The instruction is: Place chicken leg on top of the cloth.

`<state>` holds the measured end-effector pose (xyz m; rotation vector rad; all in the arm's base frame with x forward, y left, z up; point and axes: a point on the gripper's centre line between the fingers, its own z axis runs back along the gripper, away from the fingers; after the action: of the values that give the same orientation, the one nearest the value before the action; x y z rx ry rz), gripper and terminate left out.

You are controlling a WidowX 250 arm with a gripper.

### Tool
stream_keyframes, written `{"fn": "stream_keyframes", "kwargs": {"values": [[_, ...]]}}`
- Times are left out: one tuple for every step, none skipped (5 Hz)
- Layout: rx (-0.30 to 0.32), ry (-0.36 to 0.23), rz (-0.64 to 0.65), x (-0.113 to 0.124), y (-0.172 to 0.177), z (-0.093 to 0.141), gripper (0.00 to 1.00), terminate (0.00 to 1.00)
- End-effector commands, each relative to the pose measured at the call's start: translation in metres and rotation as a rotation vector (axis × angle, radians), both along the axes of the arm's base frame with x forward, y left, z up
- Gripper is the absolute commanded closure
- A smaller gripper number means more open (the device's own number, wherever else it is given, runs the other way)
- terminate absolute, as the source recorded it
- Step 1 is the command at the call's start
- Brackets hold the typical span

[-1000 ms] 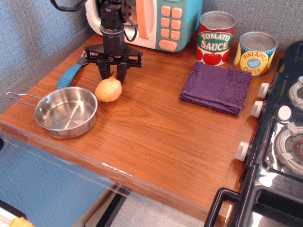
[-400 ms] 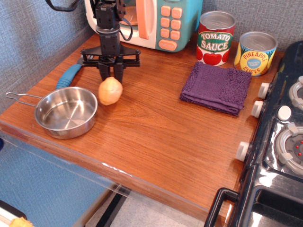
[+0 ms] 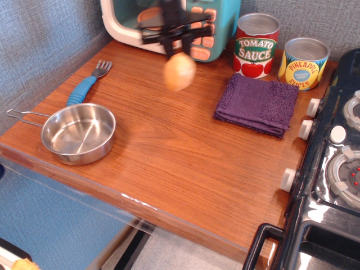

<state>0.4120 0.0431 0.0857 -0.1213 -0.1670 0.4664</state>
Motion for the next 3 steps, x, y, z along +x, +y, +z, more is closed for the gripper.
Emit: {"fn": "stream_keyframes", "kwargs": {"values": [[0.02,-0.07,-0.075,0.03,-0.075,0.012,1.0,0.0],[0.038,-0.054,-0.083,0.039,-0.084,0.0,1.0,0.0],[0.067,-0.038,-0.075,0.044,-0.081,-0.012,1.0,0.0]]}}
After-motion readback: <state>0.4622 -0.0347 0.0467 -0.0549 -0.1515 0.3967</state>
